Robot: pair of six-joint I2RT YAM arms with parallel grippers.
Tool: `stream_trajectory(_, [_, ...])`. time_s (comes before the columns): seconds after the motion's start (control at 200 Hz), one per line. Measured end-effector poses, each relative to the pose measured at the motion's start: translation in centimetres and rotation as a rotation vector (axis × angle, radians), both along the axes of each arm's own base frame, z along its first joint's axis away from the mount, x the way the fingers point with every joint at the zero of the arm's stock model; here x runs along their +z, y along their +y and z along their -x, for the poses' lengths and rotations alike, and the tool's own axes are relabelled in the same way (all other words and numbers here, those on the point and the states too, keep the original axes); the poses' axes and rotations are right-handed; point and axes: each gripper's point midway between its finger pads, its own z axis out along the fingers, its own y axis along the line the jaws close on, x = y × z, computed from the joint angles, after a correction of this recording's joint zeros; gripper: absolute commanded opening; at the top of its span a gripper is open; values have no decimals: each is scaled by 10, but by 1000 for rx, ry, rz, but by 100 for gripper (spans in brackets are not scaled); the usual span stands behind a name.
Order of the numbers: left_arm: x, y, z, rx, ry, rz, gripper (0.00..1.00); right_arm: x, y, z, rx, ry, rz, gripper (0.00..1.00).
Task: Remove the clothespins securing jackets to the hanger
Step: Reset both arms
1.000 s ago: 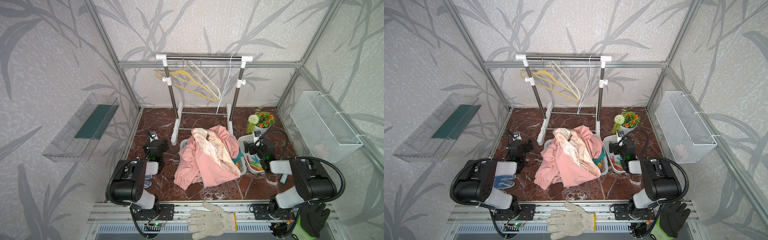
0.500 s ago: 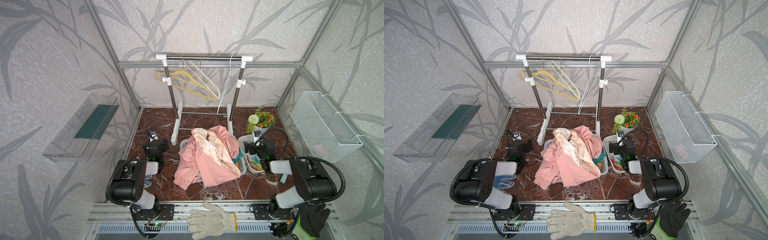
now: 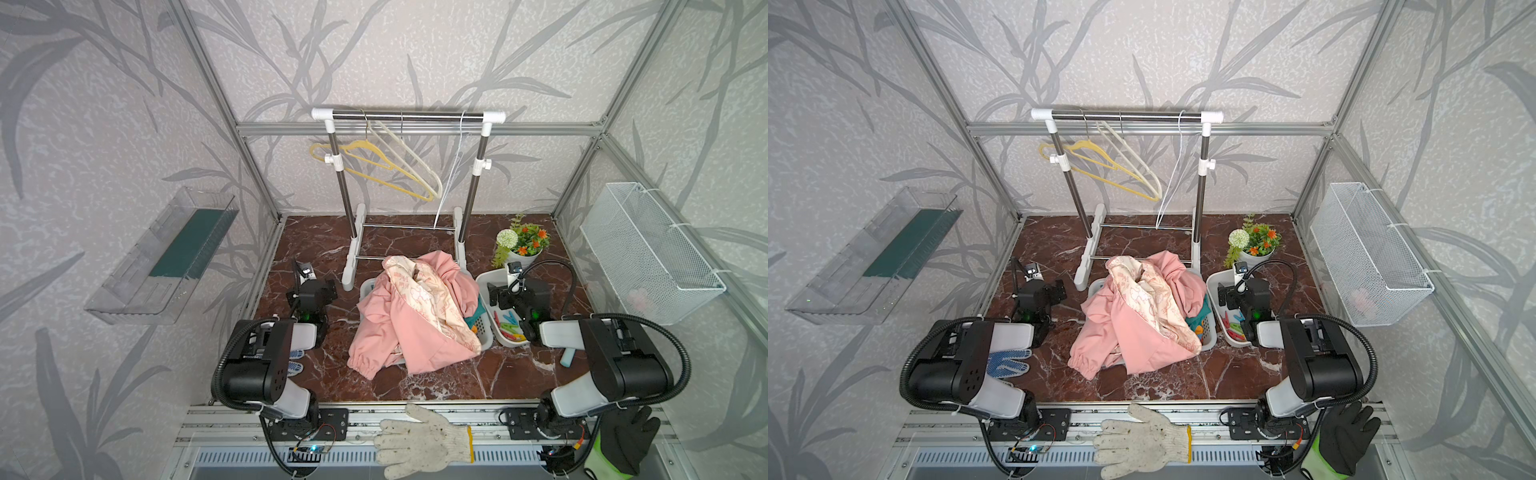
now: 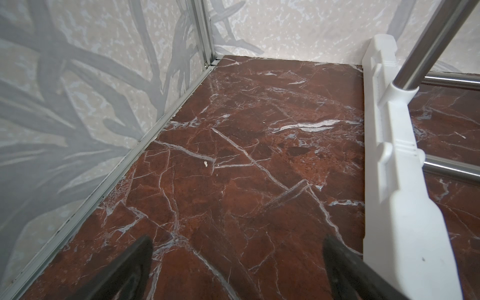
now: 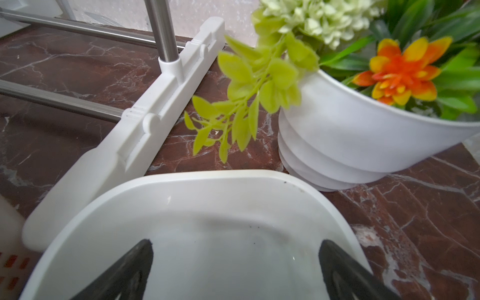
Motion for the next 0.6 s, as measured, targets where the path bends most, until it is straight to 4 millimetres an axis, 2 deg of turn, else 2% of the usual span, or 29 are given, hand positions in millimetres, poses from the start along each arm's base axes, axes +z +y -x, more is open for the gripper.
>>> stream_trajectory(0.325, [0, 0, 0, 0, 0, 0, 99, 1, 14, 2, 88, -4, -10, 99])
stream_trajectory(0.6, [0, 0, 0, 0, 0, 0, 99, 0, 3, 1, 28, -1, 0, 99])
